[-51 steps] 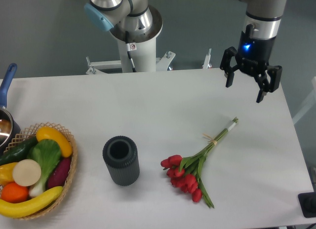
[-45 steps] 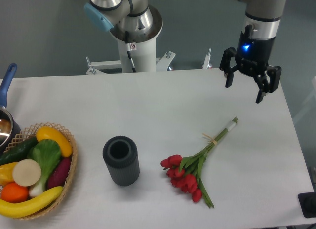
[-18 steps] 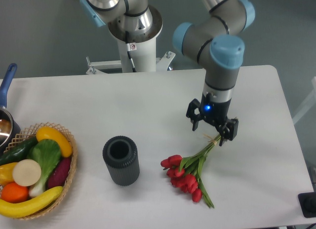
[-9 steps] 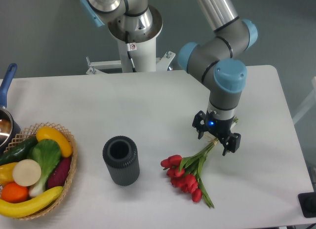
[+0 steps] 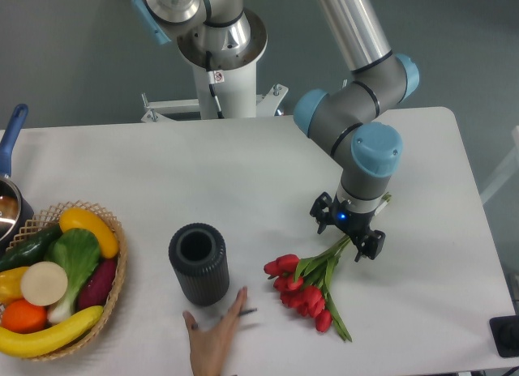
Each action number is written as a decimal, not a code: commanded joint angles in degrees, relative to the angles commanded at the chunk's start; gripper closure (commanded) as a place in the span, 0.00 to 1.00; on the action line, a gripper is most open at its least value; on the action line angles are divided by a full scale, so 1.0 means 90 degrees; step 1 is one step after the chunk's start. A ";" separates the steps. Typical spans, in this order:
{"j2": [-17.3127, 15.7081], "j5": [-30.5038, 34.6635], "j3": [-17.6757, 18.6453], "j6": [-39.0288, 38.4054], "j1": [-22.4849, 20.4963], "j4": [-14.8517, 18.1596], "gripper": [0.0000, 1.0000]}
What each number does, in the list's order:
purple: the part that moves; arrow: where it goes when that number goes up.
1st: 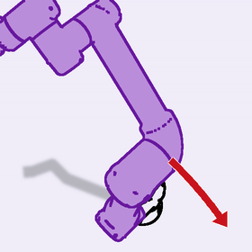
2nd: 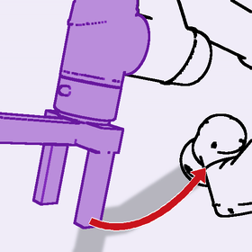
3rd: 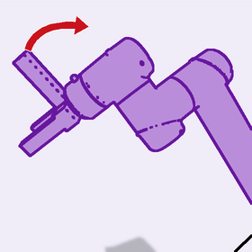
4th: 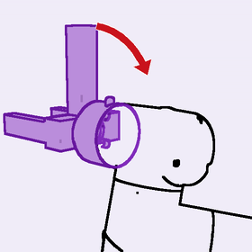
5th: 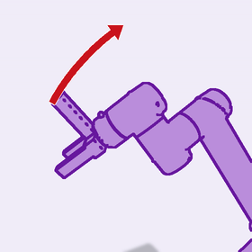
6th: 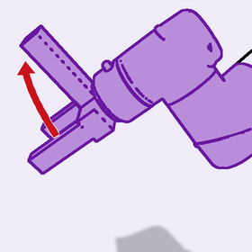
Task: Pick up the flowers from the table
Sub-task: 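Lower the gripper around the tulip stems and close it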
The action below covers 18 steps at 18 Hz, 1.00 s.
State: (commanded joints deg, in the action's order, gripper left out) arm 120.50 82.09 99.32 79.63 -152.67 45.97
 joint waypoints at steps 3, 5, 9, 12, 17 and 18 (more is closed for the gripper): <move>0.0000 -0.0010 -0.0029 -0.0010 0.0000 0.0010 0.00; 0.0000 -0.0010 -0.0010 -0.0019 0.0000 0.0010 0.03; 0.0010 0.0000 0.0010 -0.0039 0.0010 0.0000 0.18; 0.0010 0.0000 0.0010 -0.0068 0.0019 0.0000 0.33; 0.0010 0.0000 -0.0020 -0.0088 0.0019 0.0000 0.51; 0.0010 0.0000 -0.0010 -0.0088 0.0019 -0.0010 0.58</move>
State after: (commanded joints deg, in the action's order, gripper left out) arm 120.59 82.09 99.23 78.84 -152.49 45.88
